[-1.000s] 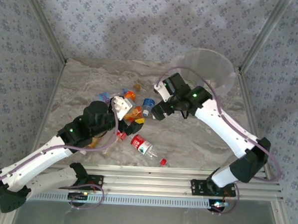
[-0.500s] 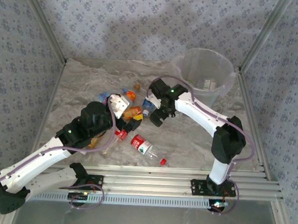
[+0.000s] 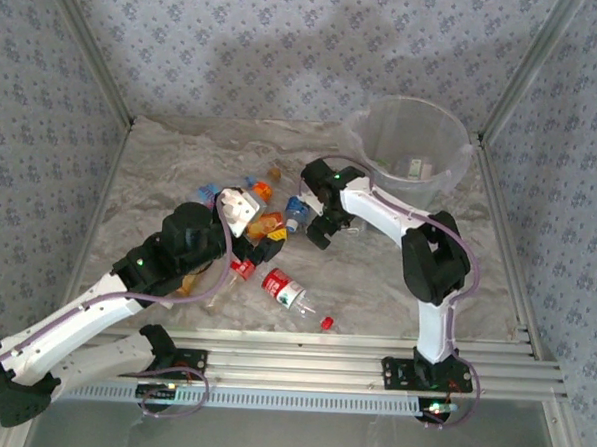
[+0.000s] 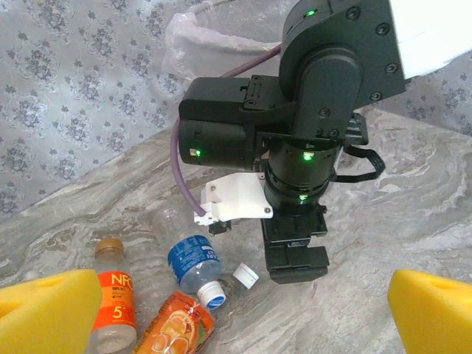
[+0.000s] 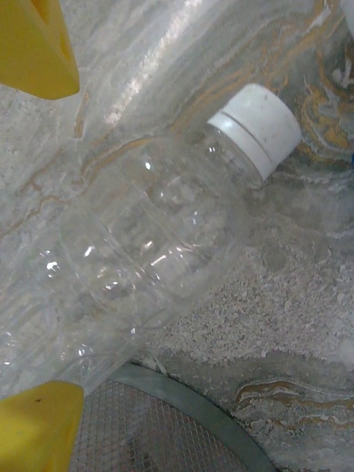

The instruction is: Put the plastic bottles in the bin

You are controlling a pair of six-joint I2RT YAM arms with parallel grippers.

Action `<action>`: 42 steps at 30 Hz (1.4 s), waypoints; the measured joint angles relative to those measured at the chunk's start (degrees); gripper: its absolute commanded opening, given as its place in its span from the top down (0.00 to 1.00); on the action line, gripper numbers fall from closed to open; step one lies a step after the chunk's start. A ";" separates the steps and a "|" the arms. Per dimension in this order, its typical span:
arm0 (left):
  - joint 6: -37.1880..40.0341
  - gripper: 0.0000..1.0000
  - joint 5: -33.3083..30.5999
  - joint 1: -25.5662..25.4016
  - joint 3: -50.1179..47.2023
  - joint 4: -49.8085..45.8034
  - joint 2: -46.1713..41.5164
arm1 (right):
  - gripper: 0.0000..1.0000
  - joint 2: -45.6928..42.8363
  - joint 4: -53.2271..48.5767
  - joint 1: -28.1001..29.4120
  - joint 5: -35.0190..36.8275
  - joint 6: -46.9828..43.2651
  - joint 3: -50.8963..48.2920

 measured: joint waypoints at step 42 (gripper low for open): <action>0.15 0.00 1.07 0.00 0.00 -0.17 0.48 | 0.40 -6.84 11.69 -2.60 -3.56 16.31 -16.37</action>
